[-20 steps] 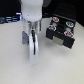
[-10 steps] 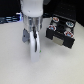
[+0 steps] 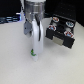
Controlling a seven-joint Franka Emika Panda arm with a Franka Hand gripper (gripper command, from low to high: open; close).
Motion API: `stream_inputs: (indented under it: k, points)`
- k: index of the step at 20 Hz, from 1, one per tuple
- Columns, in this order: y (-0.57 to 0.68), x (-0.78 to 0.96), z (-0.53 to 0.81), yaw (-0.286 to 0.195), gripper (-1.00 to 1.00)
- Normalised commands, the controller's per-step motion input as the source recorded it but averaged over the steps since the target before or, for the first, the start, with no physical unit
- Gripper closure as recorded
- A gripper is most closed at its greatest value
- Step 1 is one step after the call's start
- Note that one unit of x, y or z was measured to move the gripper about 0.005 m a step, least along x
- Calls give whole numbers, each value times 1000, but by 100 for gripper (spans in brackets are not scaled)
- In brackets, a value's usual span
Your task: Open the kcup holder, insert the kcup into the holder, and close the kcup holder
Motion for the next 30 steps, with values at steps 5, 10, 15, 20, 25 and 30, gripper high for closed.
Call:
stream_inputs:
  k: [5, 10, 15, 20, 25, 30]
  points:
    - [-14, 107, 138, -24, 100]
    - [-6, 37, 48, -16, -100]
    - [269, 138, 3, 4, -100]
    - [191, 128, -9, 2, -100]
    - [-3, 168, -70, 0, -100]
    - [-13, 176, -237, -4, -100]
